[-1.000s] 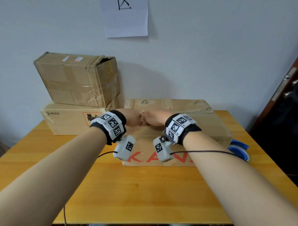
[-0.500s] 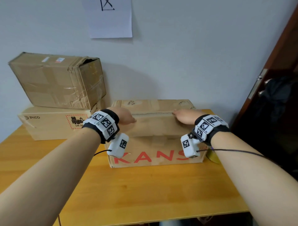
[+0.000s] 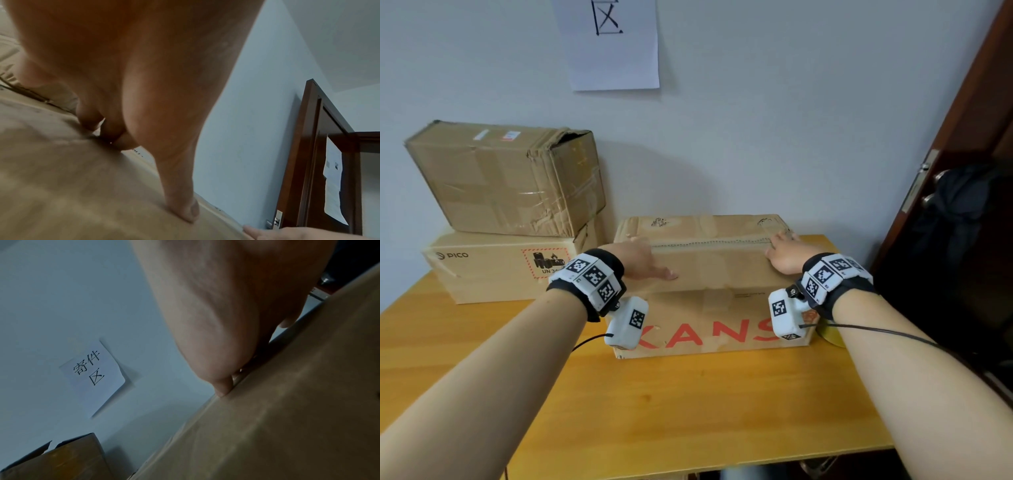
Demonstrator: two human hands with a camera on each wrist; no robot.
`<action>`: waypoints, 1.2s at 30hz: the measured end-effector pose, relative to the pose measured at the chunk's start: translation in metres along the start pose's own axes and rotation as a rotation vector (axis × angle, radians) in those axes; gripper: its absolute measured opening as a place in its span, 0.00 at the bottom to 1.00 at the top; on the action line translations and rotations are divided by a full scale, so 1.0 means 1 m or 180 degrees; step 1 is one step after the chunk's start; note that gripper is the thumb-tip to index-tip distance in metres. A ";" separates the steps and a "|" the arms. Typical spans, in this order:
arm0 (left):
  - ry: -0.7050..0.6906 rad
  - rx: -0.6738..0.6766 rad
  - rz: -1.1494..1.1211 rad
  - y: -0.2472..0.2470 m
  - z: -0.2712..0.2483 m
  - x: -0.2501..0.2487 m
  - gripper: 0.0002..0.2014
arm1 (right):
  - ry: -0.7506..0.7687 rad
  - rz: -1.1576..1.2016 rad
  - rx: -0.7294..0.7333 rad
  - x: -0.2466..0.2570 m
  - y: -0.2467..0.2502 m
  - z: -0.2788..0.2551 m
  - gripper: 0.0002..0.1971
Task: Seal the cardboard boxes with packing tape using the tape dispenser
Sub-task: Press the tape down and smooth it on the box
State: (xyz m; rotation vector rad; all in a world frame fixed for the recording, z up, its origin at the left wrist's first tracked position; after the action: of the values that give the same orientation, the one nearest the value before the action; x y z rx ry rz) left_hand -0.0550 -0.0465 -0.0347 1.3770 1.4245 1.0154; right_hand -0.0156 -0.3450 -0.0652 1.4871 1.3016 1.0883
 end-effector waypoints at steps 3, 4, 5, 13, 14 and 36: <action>0.0100 -0.0070 -0.0012 -0.008 0.003 0.007 0.42 | -0.0177 0.0113 -0.0081 -0.002 0.003 -0.001 0.34; 0.0160 -0.0082 -0.0058 -0.010 0.003 0.011 0.43 | -0.0227 0.0160 -0.0095 -0.001 0.003 -0.003 0.34; 0.0207 -0.0092 -0.0107 -0.011 0.003 0.013 0.44 | -0.0287 0.0201 -0.0109 -0.002 0.003 -0.004 0.34; 0.0287 -0.0231 -0.0525 -0.008 0.003 0.020 0.39 | -0.0433 -0.0030 -0.0110 0.012 0.021 -0.021 0.28; 0.0314 -0.0203 -0.0550 -0.009 0.002 0.020 0.38 | -0.0433 0.0000 -0.0155 0.012 0.023 -0.020 0.29; 0.0769 0.0014 -0.0659 0.009 0.023 0.058 0.37 | -0.0072 0.0837 0.0057 -0.025 0.037 0.015 0.28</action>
State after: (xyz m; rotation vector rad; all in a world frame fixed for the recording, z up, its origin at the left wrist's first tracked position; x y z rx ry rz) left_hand -0.0298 0.0110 -0.0356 1.1099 1.7089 1.0683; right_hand 0.0060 -0.3735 -0.0351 1.7140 1.1240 1.2248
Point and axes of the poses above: each hand's wrist, its own z-axis towards the middle knuckle, its own y-axis out of the back of the hand, x = y × z, the point moved 9 cm from there along z, towards the middle knuckle, and after that the axes turned 2 degrees about y, right-handed, at the moved point
